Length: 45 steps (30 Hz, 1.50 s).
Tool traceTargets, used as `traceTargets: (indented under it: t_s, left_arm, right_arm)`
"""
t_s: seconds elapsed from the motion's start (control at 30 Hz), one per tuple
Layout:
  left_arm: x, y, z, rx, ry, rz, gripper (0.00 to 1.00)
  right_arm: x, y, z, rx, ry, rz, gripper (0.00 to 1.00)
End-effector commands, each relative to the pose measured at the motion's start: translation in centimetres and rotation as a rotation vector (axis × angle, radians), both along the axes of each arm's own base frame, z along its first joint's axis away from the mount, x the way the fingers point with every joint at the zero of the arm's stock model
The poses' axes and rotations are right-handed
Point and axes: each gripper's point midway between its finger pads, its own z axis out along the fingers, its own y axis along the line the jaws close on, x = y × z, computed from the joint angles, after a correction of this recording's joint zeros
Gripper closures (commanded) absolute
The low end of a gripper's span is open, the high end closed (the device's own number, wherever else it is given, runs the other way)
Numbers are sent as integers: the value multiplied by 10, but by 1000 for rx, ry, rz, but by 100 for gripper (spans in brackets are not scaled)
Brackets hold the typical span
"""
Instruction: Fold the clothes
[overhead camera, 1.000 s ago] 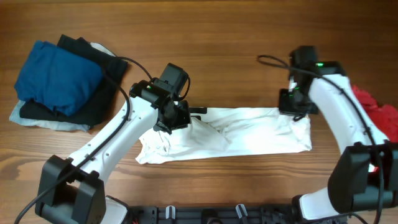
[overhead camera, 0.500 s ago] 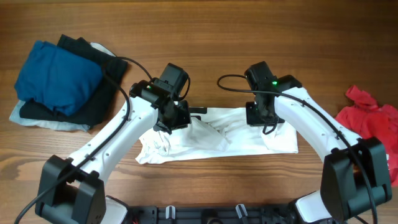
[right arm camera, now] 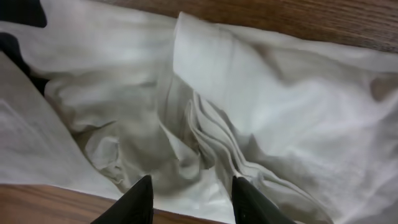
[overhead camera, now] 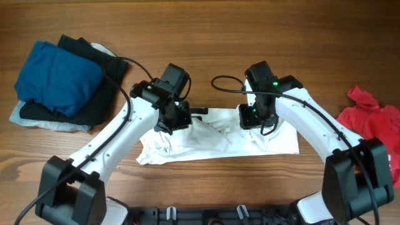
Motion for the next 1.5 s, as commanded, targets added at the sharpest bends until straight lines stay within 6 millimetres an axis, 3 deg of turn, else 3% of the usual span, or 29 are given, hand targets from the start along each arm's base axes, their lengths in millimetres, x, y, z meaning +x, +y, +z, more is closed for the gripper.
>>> traceTargets:
  t_s: [0.0, 0.07, 0.2, 0.3, 0.6, 0.73, 0.8, 0.87, 0.9, 1.03, 1.2, 1.27, 1.3, 1.4, 1.47]
  left_arm:
    - [3, 0, 7, -8, -23, -2, 73]
    - [3, 1, 7, -8, -24, -2, 73]
    - [3, 1, 7, -8, -24, -2, 73]
    - [3, 1, 7, -5, -25, -1, 73]
    - [3, 1, 7, -5, -25, -1, 73]
    - [3, 1, 7, -5, -25, -1, 73]
    - [3, 1, 7, -5, -24, -1, 73]
    - [3, 1, 7, -5, -24, -1, 73]
    - [3, 1, 7, -4, -24, -1, 73]
    - [3, 1, 7, -4, -22, -1, 73]
    - [3, 1, 7, -4, -23, -1, 72]
    - [3, 1, 7, -4, -23, -1, 73]
    - [3, 1, 7, -4, -23, -1, 73]
    - [3, 1, 7, -4, -22, -1, 73]
    - [3, 1, 7, -4, -22, -1, 72]
  right_arm:
    - [-1, -5, 3, -28, -26, 29, 64]
    - [4, -20, 6, -114, -52, -32, 66]
    - [17, -48, 35, -239, -173, -185, 65]
    - [19, -52, 46, -234, -209, -209, 50]
    - [-25, -54, -12, -230, -28, -144, 47]
    - [-33, -55, -31, -223, -26, -133, 53]
    - [-32, -52, -31, -204, -28, -129, 67]
    - [-30, -49, -31, -188, -32, -130, 89]
    - [-30, -47, -31, -179, -31, -128, 90]
    - [-37, -23, -30, -49, 0, 6, 90]
    - [-57, 30, -14, 284, 67, 179, 81]
    - [-58, 34, -12, 310, 76, 176, 69]
    - [-58, 34, -12, 309, 76, 176, 68]
    - [-56, 32, -13, 295, 65, 175, 76]
    - [-49, 19, -15, 209, 52, 98, 78]
